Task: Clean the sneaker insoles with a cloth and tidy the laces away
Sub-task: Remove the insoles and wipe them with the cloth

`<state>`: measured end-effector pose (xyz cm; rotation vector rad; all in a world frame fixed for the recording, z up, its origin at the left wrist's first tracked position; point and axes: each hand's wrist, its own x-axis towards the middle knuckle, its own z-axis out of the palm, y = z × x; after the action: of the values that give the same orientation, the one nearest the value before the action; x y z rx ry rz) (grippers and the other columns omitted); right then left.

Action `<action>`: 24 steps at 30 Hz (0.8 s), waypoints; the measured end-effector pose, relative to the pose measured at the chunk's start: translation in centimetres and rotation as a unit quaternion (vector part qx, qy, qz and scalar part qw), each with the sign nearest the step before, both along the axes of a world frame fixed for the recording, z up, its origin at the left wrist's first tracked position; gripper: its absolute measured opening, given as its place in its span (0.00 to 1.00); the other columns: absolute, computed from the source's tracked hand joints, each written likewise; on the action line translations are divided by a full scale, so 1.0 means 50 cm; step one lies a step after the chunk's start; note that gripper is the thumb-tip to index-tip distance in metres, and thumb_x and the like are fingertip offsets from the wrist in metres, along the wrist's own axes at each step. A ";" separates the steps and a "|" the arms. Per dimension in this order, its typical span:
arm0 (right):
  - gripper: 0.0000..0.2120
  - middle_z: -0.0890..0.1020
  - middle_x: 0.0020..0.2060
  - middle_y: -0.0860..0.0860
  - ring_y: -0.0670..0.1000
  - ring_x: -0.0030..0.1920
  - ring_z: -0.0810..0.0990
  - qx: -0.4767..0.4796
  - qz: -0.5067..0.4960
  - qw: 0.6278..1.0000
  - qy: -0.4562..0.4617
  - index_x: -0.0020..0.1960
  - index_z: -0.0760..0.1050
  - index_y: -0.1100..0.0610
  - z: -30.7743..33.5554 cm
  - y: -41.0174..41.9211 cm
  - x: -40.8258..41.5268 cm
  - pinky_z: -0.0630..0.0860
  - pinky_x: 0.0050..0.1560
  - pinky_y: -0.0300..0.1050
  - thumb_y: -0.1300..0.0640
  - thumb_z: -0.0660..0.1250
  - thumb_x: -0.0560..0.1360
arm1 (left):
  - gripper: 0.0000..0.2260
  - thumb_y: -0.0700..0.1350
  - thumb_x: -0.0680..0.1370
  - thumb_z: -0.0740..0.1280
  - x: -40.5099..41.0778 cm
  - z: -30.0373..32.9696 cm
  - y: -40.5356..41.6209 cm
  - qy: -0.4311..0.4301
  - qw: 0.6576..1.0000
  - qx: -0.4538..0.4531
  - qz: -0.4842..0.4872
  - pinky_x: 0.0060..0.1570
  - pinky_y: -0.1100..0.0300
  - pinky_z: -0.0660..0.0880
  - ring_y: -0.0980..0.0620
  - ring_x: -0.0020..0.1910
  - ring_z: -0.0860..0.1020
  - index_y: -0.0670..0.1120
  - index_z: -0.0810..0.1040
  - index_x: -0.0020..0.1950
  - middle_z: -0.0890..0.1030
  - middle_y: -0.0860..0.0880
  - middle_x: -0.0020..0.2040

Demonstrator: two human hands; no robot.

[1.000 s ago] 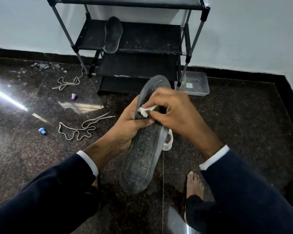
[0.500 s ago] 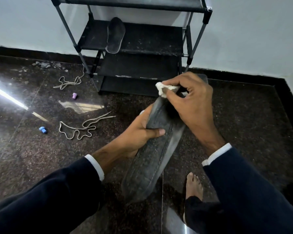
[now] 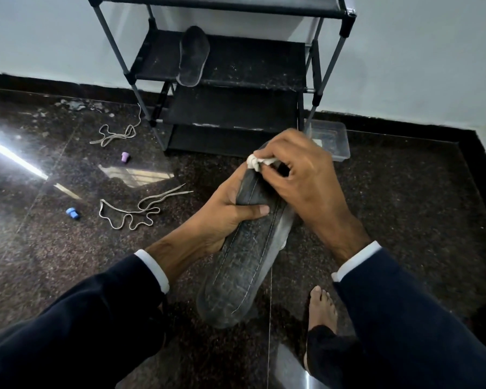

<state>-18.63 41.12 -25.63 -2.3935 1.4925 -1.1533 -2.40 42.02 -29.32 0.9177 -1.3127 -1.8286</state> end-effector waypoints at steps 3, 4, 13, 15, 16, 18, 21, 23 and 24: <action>0.04 0.81 0.45 0.52 0.47 0.45 0.79 0.020 -0.042 0.999 -0.019 0.49 0.83 0.61 -0.001 -0.006 -0.008 0.77 0.47 0.41 0.64 0.73 0.75 | 0.32 0.23 0.75 0.65 0.002 -0.005 0.001 -0.017 1.000 0.000 -0.016 0.61 0.57 0.76 0.49 0.63 0.78 0.42 0.64 0.77 0.78 0.43 0.63; 0.04 0.81 0.45 0.51 0.46 0.45 0.78 0.028 -0.055 0.998 -0.023 0.49 0.83 0.60 -0.002 -0.008 -0.011 0.76 0.46 0.38 0.64 0.73 0.75 | 0.33 0.23 0.75 0.65 0.003 -0.006 0.000 -0.019 1.000 0.000 -0.022 0.62 0.58 0.76 0.49 0.63 0.78 0.42 0.64 0.77 0.78 0.41 0.64; 0.07 0.82 0.45 0.51 0.48 0.46 0.80 0.099 0.085 0.991 -0.009 0.50 0.84 0.59 0.012 0.013 -0.004 0.78 0.46 0.45 0.64 0.75 0.72 | 0.30 0.22 0.74 0.65 0.005 -0.006 -0.009 -0.014 1.000 0.015 0.007 0.55 0.59 0.79 0.51 0.58 0.81 0.40 0.66 0.74 0.80 0.43 0.59; 0.06 0.81 0.45 0.51 0.49 0.46 0.79 0.100 0.110 0.988 0.040 0.50 0.83 0.59 0.000 0.012 0.006 0.78 0.45 0.49 0.64 0.74 0.73 | 0.28 0.22 0.74 0.65 0.005 -0.006 -0.010 -0.016 1.000 0.006 0.010 0.54 0.60 0.79 0.52 0.56 0.81 0.38 0.67 0.72 0.79 0.43 0.56; 0.06 0.80 0.45 0.51 0.49 0.46 0.79 0.087 0.101 0.990 0.046 0.50 0.83 0.60 -0.002 0.009 0.006 0.78 0.45 0.49 0.63 0.73 0.73 | 0.27 0.23 0.74 0.65 0.006 -0.006 -0.010 -0.014 1.000 0.003 0.007 0.55 0.59 0.79 0.51 0.57 0.81 0.38 0.67 0.71 0.79 0.43 0.56; 0.04 0.80 0.45 0.52 0.50 0.46 0.78 0.057 0.064 0.996 0.035 0.48 0.82 0.60 -0.003 0.002 0.002 0.78 0.46 0.50 0.64 0.72 0.74 | 0.28 0.25 0.75 0.66 0.008 -0.003 -0.010 -0.008 1.000 0.001 -0.003 0.60 0.53 0.78 0.47 0.60 0.79 0.38 0.66 0.73 0.78 0.40 0.60; 0.02 0.80 0.45 0.53 0.50 0.46 0.79 0.033 0.005 0.999 0.024 0.47 0.82 0.61 -0.006 -0.001 -0.007 0.78 0.47 0.47 0.64 0.72 0.75 | 0.30 0.25 0.75 0.66 0.006 -0.004 -0.006 -0.014 1.000 0.002 -0.015 0.61 0.53 0.78 0.47 0.60 0.78 0.41 0.65 0.75 0.78 0.41 0.60; 0.02 0.80 0.45 0.52 0.49 0.44 0.79 0.034 -0.041 0.999 0.011 0.47 0.82 0.60 -0.010 -0.008 -0.019 0.78 0.46 0.45 0.63 0.73 0.75 | 0.30 0.26 0.75 0.67 0.003 -0.007 0.002 -0.023 0.999 0.001 -0.024 0.60 0.56 0.78 0.48 0.60 0.79 0.41 0.65 0.75 0.79 0.41 0.60; 0.02 0.80 0.44 0.52 0.48 0.44 0.79 0.037 -0.064 0.997 -0.005 0.47 0.82 0.60 -0.010 -0.012 -0.026 0.77 0.45 0.43 0.63 0.73 0.75 | 0.31 0.27 0.74 0.67 0.001 -0.010 0.006 -0.026 0.999 0.002 -0.029 0.61 0.55 0.77 0.47 0.61 0.79 0.42 0.65 0.76 0.79 0.39 0.61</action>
<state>-19.93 40.53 -26.13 -2.2698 1.6769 -1.1125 -2.37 42.32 -29.81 0.9445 -1.3815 -1.8637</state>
